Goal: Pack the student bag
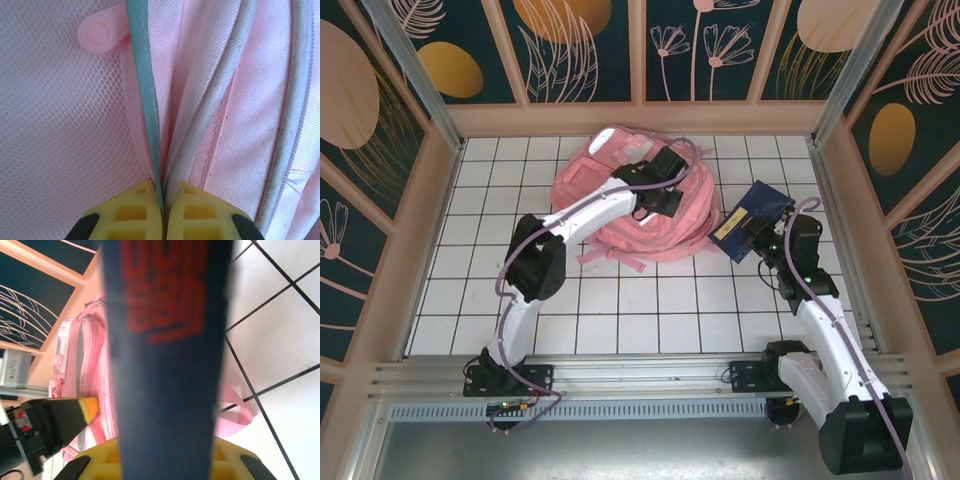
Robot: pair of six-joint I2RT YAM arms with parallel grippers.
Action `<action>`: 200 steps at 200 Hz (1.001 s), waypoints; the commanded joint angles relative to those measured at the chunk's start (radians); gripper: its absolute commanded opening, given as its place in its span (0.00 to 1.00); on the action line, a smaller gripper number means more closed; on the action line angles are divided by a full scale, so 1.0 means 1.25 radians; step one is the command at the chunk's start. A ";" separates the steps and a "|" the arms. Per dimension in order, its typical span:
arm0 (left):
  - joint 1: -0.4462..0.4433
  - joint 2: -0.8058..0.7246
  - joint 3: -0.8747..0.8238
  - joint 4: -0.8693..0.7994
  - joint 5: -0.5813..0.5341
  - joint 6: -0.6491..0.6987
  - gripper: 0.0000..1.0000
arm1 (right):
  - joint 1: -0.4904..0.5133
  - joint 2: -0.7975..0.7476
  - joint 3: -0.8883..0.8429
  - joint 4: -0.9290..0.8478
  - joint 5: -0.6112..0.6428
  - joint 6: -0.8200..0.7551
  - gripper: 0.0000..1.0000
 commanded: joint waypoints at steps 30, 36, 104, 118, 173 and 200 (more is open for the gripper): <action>0.096 -0.257 -0.105 0.124 0.120 0.024 0.00 | 0.007 -0.016 0.065 0.047 -0.024 0.021 0.00; 0.119 -0.277 -0.116 0.136 0.162 0.010 0.00 | 0.008 -0.014 0.060 0.062 -0.037 0.025 0.00; 0.289 -0.405 -0.208 0.242 0.446 -0.089 0.00 | 0.059 0.162 0.020 0.383 -0.340 0.136 0.00; 0.304 -0.402 -0.206 0.250 0.484 -0.103 0.00 | 0.103 0.219 0.054 0.423 -0.377 0.135 0.00; 0.321 -0.391 -0.182 0.258 0.558 -0.128 0.00 | 0.182 0.507 0.209 0.542 -0.504 0.187 0.00; 0.322 -0.396 -0.185 0.252 0.560 -0.127 0.00 | 0.215 0.617 0.315 0.535 -0.497 0.176 0.00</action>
